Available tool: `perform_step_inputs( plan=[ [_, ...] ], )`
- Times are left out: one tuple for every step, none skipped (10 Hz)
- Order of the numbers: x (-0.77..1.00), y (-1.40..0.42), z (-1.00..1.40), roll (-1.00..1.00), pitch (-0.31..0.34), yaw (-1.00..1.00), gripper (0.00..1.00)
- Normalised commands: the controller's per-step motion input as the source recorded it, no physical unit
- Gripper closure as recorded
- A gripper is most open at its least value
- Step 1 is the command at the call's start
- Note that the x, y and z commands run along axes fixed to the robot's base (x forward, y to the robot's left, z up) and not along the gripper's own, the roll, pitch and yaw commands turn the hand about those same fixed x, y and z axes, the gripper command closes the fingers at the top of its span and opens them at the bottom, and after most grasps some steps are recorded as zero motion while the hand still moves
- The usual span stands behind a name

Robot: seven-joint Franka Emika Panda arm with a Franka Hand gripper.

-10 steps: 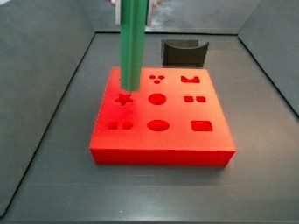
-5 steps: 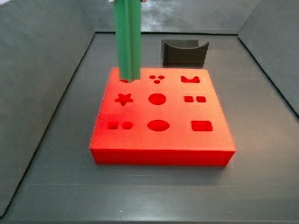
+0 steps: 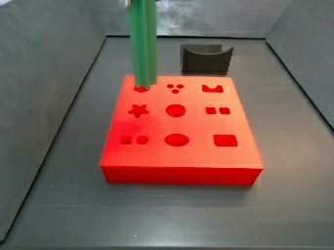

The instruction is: Insert the star object.

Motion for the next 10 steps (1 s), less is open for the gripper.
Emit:
perform_step_inputs(
  plan=[
    [-0.03, 0.00, -0.05, 0.05, -0.094, 0.65, 1.00],
    [0.01, 0.00, -0.02, -0.02, 0.000, 0.00, 1.00],
    [0.00, 0.00, -0.15, 0.00, 0.000, -0.03, 1.00],
    [0.00, 0.00, -0.26, 0.00, 0.000, 0.00, 1.00],
    [0.00, 0.00, -0.31, 0.00, -0.006, 0.00, 1.00],
    [0.00, -0.02, -0.39, 0.00, -0.019, 0.00, 1.00],
    [0.00, -0.07, -0.20, -0.01, -0.024, -0.03, 1.00],
    [-0.03, -0.07, -0.18, 0.00, -0.049, -0.24, 1.00],
    [-0.08, -0.06, -0.15, -0.04, -0.097, -0.29, 1.00],
    [-0.20, 0.00, -0.19, -0.10, -0.234, -0.22, 1.00]
  ],
)
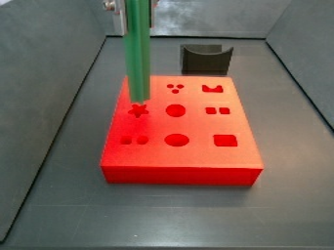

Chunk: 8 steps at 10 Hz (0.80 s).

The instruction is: Insert the star object.

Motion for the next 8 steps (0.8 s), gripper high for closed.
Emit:
perform_step_inputs(
  plan=[
    [0.00, 0.00, -0.23, -0.11, -0.206, -0.24, 1.00],
    [0.00, 0.00, -0.12, -0.10, -0.174, -0.29, 1.00],
    [0.00, 0.00, -0.02, -0.07, -0.149, -0.28, 1.00],
    [0.00, 0.00, 0.00, 0.00, -0.071, -0.26, 1.00],
    [-0.04, 0.00, 0.05, 0.08, 0.000, -0.22, 1.00],
    [0.00, 0.00, 0.00, 0.18, 0.000, -0.27, 1.00],
    [0.00, 0.00, -0.08, 0.22, -0.010, -0.31, 1.00],
    [0.01, 0.00, -0.10, 0.24, -0.007, -0.31, 1.00]
  ],
)
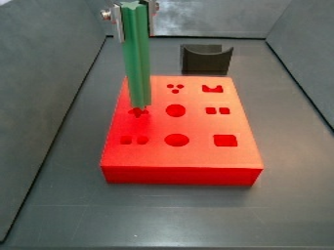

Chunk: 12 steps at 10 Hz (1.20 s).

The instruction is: Insert the star object.

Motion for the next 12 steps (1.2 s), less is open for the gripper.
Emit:
perform_step_inputs(
  plan=[
    [0.01, 0.00, -0.09, 0.25, -0.019, -0.33, 1.00],
    [0.00, -0.01, -0.04, 0.17, -0.004, -0.31, 1.00],
    [0.00, 0.00, -0.15, 0.00, -0.040, -0.25, 1.00],
    [0.00, 0.00, -0.22, -0.11, -0.066, -0.21, 1.00],
    [0.00, 0.00, -0.33, -0.26, -0.030, -0.25, 1.00],
    [0.00, 0.05, -0.28, -0.38, 0.000, -0.29, 1.00],
    [0.00, 0.05, -0.23, -0.27, 0.000, -0.29, 1.00],
    [-0.07, 0.05, -0.01, -0.05, 0.000, -0.22, 1.00],
    [-0.13, 0.05, 0.06, -0.02, 0.009, -0.17, 1.00],
    [-0.22, 0.07, 0.02, 0.00, 0.000, -0.20, 1.00],
    [-0.19, 0.00, 0.00, 0.00, 0.000, -0.18, 1.00],
    [-0.05, -0.01, 0.00, 0.00, 0.000, -0.07, 1.00]
  ],
)
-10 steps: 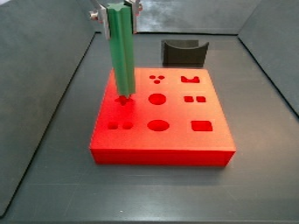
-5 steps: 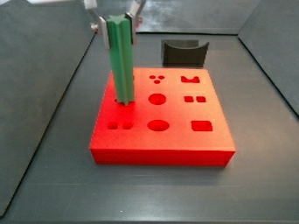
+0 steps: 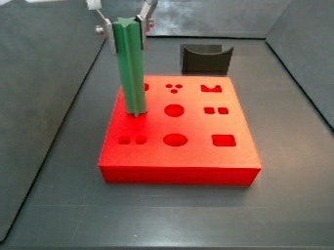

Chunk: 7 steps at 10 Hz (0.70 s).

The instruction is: Insert the star object.

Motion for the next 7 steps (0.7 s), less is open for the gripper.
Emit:
perform_step_inputs(
  plan=[
    [0.00, -0.09, 0.00, 0.00, 0.000, 0.00, 1.00],
    [0.04, -0.09, -0.08, 0.00, 0.000, -0.03, 1.00],
    [0.19, -0.01, -0.35, -0.03, 0.000, -0.07, 1.00],
    [0.19, 0.00, -0.41, -0.03, 0.020, -0.11, 1.00],
    [0.20, 0.00, -0.30, 0.00, 0.040, -0.16, 1.00],
    [0.14, 0.00, -0.29, 0.00, 0.034, -0.18, 1.00],
    [0.11, 0.00, -0.35, 0.00, 0.024, -0.17, 1.00]
  ],
)
